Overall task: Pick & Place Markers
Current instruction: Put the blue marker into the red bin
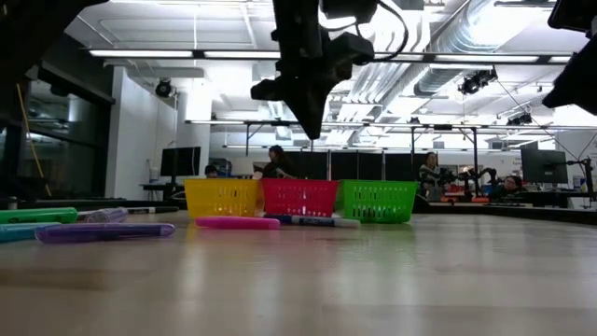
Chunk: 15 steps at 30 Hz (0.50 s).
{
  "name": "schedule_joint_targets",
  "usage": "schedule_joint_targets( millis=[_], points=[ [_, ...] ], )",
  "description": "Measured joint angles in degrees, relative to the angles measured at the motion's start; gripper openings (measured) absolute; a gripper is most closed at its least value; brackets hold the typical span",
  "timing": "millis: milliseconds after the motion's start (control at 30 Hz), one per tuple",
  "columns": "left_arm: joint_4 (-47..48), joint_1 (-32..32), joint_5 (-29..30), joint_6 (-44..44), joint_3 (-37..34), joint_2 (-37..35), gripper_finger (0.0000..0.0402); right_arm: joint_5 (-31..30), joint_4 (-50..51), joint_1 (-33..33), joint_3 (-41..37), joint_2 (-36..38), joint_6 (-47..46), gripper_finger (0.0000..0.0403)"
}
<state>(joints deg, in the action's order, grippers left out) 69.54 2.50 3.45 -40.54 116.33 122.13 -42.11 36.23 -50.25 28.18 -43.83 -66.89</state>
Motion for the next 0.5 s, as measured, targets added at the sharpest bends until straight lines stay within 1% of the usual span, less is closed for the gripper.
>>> schedule_joint_targets(
  millis=[133, 200, 367, 400, 500],
  points=[
    [-1.0, -0.9, 4.1, 1.0, 0.0, -0.3, 0.0, 10.0, -3.3, 5.8, 0.0, -1.9, 8.1, 0.0124],
    [-0.8, -1.4, 5.9, 2.7, -0.1, -2.2, 0.0, 13.6, -6.3, 9.7, 0.3, -3.7, 13.1, 0.0124],
    [-5.4, -3.0, 10.9, 7.1, 0.1, -7.2, 0.0, 19.4, -11.3, 20.5, 4.3, -9.7, 23.0, 0.0124],
    [-7.4, -3.1, 11.7, 8.5, 0.1, -7.8, 0.0, 20.7, -11.8, 22.4, 5.6, -11.1, 24.7, 0.0124],
    [-9.6, -3.4, 13.2, 12.7, 0.0, -9.9, 0.0, 24.2, -12.0, 28.0, 9.8, -15.6, 29.2, 0.0124]
  ],
)
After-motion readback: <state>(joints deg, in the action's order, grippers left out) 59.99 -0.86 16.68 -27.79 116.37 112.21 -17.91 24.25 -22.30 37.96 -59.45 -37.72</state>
